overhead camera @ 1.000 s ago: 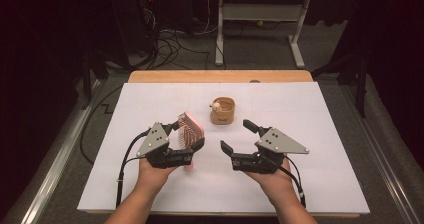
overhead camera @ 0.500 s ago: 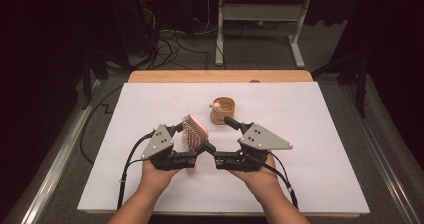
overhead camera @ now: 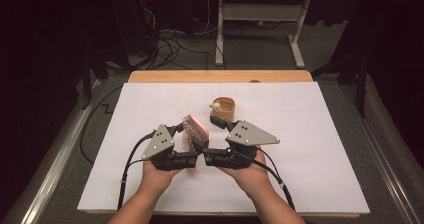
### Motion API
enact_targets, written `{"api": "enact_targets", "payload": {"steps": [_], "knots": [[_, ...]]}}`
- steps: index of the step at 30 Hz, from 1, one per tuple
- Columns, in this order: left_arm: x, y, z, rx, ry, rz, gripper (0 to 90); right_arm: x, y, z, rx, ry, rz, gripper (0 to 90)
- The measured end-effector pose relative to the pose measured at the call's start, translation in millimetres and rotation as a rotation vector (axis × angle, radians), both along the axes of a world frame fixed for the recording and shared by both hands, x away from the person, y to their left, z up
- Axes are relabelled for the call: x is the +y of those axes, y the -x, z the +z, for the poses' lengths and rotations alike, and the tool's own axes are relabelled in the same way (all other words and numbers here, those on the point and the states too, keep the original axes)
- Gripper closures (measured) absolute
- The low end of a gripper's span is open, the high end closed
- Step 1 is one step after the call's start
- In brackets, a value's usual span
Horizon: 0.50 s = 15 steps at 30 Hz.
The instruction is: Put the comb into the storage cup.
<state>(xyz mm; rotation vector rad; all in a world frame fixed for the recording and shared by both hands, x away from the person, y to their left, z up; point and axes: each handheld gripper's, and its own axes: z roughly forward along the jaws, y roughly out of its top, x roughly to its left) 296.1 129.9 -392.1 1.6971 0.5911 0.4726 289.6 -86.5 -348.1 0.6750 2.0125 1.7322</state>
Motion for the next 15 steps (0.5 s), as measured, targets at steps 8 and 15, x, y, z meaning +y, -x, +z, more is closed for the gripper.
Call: {"api": "enact_targets", "payload": {"steps": [8,15], "knots": [[-0.9,0.3,-0.5,-0.004,-0.008,-0.002,19.9,6.3,-3.1,-4.0,0.021,0.006,0.006,30.1],[-0.9,0.7,-0.3,-0.006,-0.006,-0.002,19.9,7.4,-4.4,-6.2,0.034,0.014,0.007,35.5]]}}
